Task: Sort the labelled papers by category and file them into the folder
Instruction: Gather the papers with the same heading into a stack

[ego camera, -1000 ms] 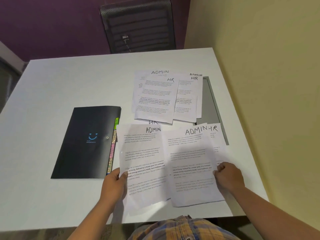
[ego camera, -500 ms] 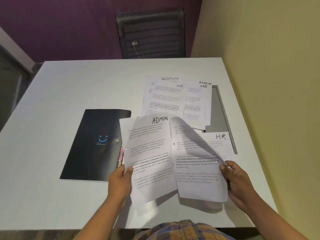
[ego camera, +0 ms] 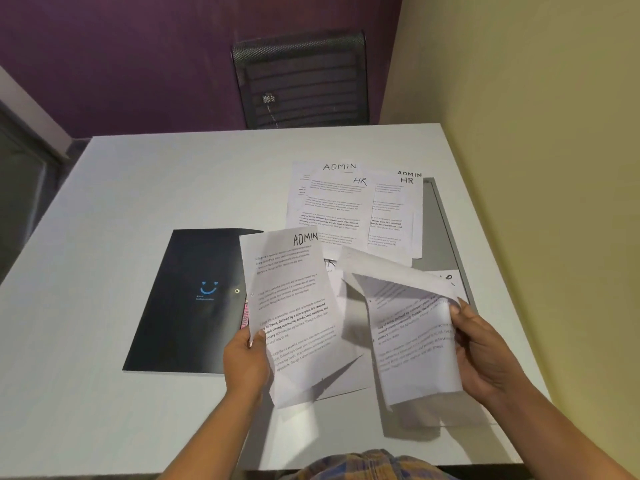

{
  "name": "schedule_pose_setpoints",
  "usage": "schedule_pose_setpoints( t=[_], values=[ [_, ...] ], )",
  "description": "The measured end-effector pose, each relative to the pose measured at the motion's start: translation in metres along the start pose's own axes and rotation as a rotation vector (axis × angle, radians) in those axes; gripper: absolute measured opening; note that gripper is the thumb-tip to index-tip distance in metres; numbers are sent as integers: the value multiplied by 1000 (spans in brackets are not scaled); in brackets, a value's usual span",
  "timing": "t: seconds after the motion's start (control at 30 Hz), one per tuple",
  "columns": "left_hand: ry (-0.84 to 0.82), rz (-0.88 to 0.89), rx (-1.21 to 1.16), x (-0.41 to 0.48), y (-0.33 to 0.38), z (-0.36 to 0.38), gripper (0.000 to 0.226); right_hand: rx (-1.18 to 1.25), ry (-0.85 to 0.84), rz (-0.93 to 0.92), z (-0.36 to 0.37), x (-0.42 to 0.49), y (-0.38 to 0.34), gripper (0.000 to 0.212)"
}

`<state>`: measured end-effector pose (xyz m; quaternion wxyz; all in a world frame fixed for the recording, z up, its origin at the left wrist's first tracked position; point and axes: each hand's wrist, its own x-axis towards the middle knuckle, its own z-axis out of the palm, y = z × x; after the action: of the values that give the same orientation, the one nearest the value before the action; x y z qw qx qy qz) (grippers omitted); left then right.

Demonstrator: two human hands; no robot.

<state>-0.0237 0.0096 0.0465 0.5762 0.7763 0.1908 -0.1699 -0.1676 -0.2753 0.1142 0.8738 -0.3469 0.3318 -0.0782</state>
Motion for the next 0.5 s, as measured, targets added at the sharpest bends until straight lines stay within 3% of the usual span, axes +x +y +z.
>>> schedule_pose_setpoints(
  t=[0.27, 0.5],
  values=[
    [-79, -21, 3, -7, 8, 9, 19, 133, -69, 109, 6, -8, -10, 21],
    [-309, -93, -128, -24, 23, 18, 23, 22, 74, 143, -5, 4, 5, 33]
  ],
)
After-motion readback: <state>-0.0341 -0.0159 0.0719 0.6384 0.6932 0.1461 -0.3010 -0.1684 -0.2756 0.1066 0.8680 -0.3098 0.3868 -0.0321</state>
